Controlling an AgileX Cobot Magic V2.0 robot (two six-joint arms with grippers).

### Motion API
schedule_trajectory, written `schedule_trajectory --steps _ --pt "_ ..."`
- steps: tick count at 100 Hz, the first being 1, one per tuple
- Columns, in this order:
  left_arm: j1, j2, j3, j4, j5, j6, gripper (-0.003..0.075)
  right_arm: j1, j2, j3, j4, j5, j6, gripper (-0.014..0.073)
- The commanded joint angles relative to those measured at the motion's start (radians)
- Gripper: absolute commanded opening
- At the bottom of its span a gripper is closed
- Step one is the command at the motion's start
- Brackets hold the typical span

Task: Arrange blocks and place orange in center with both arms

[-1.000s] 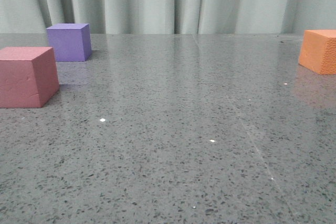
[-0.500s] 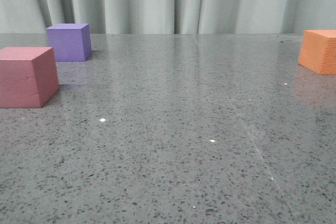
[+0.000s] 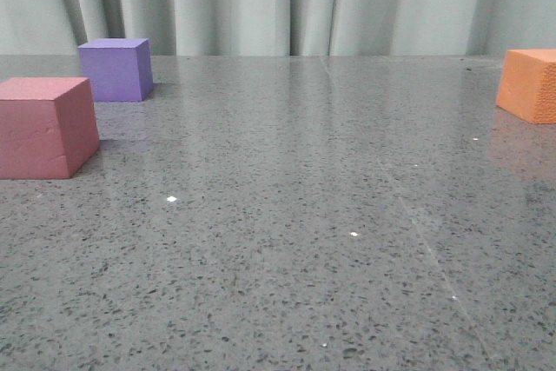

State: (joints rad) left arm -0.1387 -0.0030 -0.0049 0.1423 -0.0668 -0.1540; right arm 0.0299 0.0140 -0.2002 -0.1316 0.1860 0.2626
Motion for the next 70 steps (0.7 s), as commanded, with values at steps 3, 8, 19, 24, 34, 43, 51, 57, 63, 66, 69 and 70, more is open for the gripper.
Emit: schedule_trajectory --steps 3,8,19,24,34,43,51,57,63,66,69,70 --pt "0.001 -0.034 0.055 -0.002 -0.074 -0.002 -0.0019 -0.006 0.115 -0.196 -0.01 0.16 -0.009 -0.0067" --pt "0.001 -0.034 0.055 -0.002 -0.074 -0.002 -0.0019 -0.006 0.194 -0.273 -0.01 0.243 -0.009 -0.0067" --pt "0.001 -0.034 0.055 -0.002 -0.074 -0.002 -0.0019 -0.006 0.359 -0.433 -0.01 0.377 -0.009 -0.0067" --pt "0.001 -0.034 0.055 -0.002 -0.074 -0.002 -0.0019 -0.006 0.435 -0.494 -0.01 0.412 -0.009 -0.0067" --pt "0.001 -0.034 0.055 -0.002 -0.074 -0.002 -0.0019 -0.006 0.571 -0.585 -0.01 0.45 -0.009 -0.0067" --pt "0.001 -0.034 0.055 -0.002 -0.074 -0.002 -0.0019 -0.006 0.676 -0.649 -0.01 0.451 -0.009 -0.0067" --pt "0.001 -0.034 0.055 -0.002 -0.074 -0.002 -0.0019 -0.006 0.75 -0.69 -0.012 0.453 -0.009 -0.0067" --pt "0.001 -0.034 0.055 -0.002 -0.074 -0.002 -0.0019 -0.006 0.8 -0.708 -0.012 0.461 -0.009 -0.006" --pt "0.001 -0.034 0.055 -0.002 -0.074 -0.002 -0.0019 -0.006 0.831 -0.716 -0.012 0.465 -0.009 -0.0027" --pt "0.001 -0.034 0.055 -0.002 -0.074 -0.002 -0.0019 -0.006 0.851 -0.716 -0.012 0.466 -0.009 0.001" --pt "0.001 -0.034 0.055 -0.002 -0.074 -0.002 -0.0019 -0.006 0.864 -0.716 -0.012 0.467 -0.009 0.0048" --pt "0.001 -0.034 0.055 -0.002 -0.074 -0.002 -0.0019 -0.006 0.867 -0.716 -0.012 0.469 -0.009 0.0059"
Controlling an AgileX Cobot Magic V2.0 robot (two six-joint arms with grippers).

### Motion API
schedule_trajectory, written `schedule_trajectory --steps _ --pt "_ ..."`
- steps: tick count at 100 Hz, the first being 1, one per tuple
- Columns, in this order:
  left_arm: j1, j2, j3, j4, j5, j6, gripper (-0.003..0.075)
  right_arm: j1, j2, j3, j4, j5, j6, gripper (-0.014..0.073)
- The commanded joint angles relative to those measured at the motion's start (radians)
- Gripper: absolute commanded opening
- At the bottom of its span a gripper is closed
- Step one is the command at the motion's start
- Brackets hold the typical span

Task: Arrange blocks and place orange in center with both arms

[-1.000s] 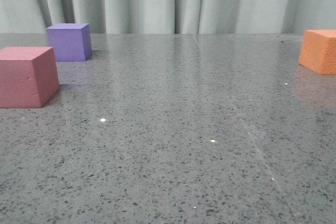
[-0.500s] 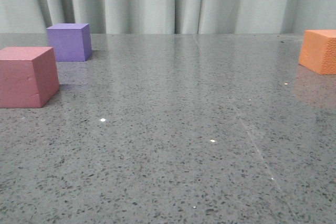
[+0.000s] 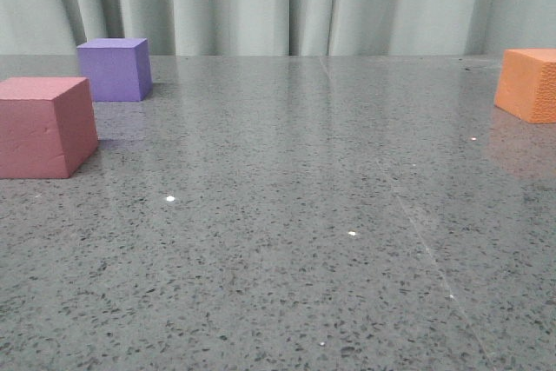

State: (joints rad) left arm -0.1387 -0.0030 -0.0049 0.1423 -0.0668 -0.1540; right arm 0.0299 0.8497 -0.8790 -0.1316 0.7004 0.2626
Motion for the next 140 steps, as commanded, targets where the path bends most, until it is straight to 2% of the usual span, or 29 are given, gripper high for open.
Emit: schedule_trajectory --steps 1,7,22,25,34,45,65,87,114,140 --pt "0.001 -0.034 0.055 -0.002 -0.074 -0.002 -0.0019 -0.006 0.037 -0.037 -0.011 -0.044 -0.009 0.0083" --pt "0.001 -0.034 0.055 -0.002 -0.074 -0.002 -0.0019 -0.006 0.058 -0.037 -0.01 -0.041 -0.009 0.0197" --pt "0.001 -0.034 0.055 -0.002 -0.074 -0.002 -0.0019 -0.006 0.087 -0.037 0.014 -0.042 -0.009 0.0619" --pt "0.001 -0.034 0.055 -0.002 -0.074 -0.002 -0.0019 -0.006 0.087 -0.037 0.016 -0.043 -0.009 0.0673" --pt "0.001 -0.034 0.055 -0.002 -0.074 -0.002 -0.0019 -0.006 0.096 -0.039 0.017 -0.049 -0.016 0.0634" --pt "0.001 -0.034 0.055 -0.002 -0.074 -0.002 -0.0019 -0.006 0.139 -0.08 0.017 -0.015 -0.058 0.0633" --pt "0.001 -0.034 0.055 -0.002 -0.074 -0.002 -0.0019 -0.006 0.305 -0.24 0.032 0.035 -0.127 0.0633" --pt "0.001 -0.034 0.055 -0.002 -0.074 -0.002 -0.0019 -0.006 0.501 -0.417 0.114 0.058 -0.263 0.0633" --pt "0.001 -0.034 0.055 -0.002 -0.074 -0.002 -0.0019 -0.006 0.66 -0.556 0.114 0.094 -0.269 0.0633" --pt "0.001 -0.034 0.055 -0.002 -0.074 -0.002 -0.0019 -0.011 0.739 -0.572 0.11 0.094 -0.27 0.0633"
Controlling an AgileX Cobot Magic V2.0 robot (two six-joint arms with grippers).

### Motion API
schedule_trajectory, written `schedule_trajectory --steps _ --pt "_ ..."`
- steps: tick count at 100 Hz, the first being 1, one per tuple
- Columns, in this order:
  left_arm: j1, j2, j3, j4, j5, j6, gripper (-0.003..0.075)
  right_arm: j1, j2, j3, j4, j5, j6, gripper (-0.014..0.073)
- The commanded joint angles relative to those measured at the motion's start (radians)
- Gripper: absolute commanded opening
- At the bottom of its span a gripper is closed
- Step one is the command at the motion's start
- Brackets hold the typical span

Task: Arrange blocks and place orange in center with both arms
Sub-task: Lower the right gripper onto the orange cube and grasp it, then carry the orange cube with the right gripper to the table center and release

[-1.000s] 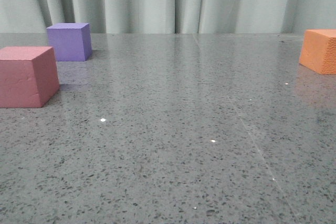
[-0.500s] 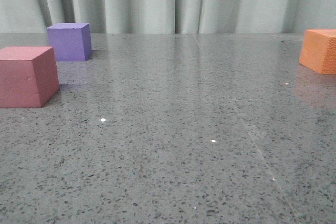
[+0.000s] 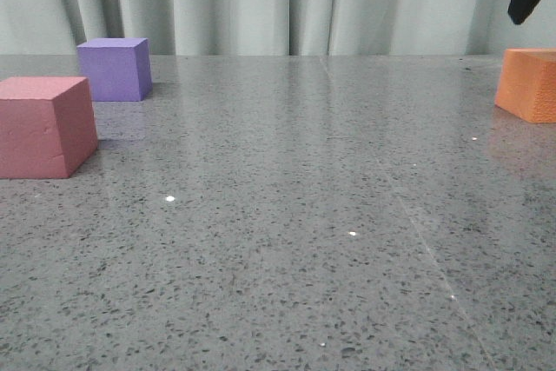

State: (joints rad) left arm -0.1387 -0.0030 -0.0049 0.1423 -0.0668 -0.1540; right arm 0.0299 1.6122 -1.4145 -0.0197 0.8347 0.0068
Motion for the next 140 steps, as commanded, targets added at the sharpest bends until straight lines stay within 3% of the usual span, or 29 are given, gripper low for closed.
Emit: schedule_trajectory --steps 1,65,72,84,94,120,140 --pt "0.001 -0.034 0.055 -0.002 -0.074 -0.002 -0.0019 -0.012 -0.022 -0.037 -0.002 -0.041 -0.015 0.0633" --pt "0.001 -0.034 0.055 -0.002 -0.074 -0.002 -0.0019 -0.026 0.109 -0.037 -0.001 -0.044 -0.027 0.0631" --pt "0.001 -0.034 0.055 -0.002 -0.074 -0.002 -0.0019 -0.026 0.111 -0.037 -0.001 -0.042 -0.027 0.0577" --pt "0.001 -0.034 0.055 -0.002 -0.074 -0.002 -0.0019 -0.026 0.111 -0.04 -0.001 -0.036 -0.027 0.035" --pt "0.001 -0.034 0.055 -0.002 -0.074 -0.002 -0.0019 -0.026 0.11 -0.049 0.0 -0.017 -0.027 0.0221" --pt "0.001 -0.034 0.055 -0.002 -0.074 -0.002 -0.0019 0.026 0.047 -0.15 0.107 0.138 -0.022 0.0204" --pt "0.001 -0.034 0.055 -0.002 -0.074 -0.002 -0.0019 0.177 0.023 -0.228 0.1 0.195 0.139 0.0204"
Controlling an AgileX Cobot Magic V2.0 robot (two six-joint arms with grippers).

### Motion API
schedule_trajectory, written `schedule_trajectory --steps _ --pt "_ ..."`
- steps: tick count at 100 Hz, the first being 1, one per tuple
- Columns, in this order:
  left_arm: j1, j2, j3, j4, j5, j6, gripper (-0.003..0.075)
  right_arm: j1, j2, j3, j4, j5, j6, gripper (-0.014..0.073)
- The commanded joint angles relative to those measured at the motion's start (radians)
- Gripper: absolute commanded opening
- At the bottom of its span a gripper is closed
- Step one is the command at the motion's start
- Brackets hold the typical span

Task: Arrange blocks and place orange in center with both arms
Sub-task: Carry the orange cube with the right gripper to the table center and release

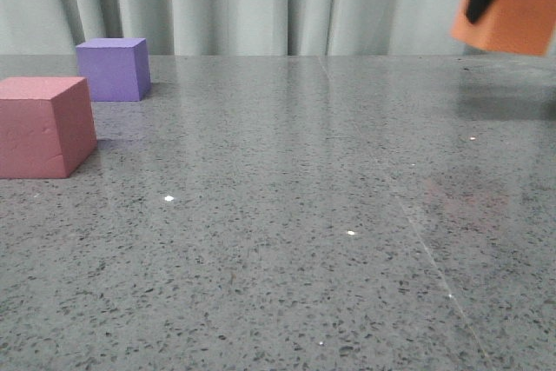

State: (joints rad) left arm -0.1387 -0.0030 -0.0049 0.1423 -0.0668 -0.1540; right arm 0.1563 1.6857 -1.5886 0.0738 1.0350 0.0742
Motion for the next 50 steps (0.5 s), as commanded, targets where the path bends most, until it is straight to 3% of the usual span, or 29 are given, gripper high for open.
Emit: schedule_trajectory --steps 1,30,50 --pt "0.001 -0.034 0.055 -0.002 -0.074 -0.002 -0.0019 0.063 -0.05 -0.056 0.001 -0.007 0.078 0.0204" --pt "0.001 -0.034 0.055 -0.002 -0.074 -0.002 -0.0019 0.337 -0.004 -0.13 -0.248 -0.033 0.429 0.0204" --pt "0.001 -0.034 0.055 -0.002 -0.074 -0.002 -0.0019 0.438 0.102 -0.223 -0.292 -0.032 0.54 0.0204"
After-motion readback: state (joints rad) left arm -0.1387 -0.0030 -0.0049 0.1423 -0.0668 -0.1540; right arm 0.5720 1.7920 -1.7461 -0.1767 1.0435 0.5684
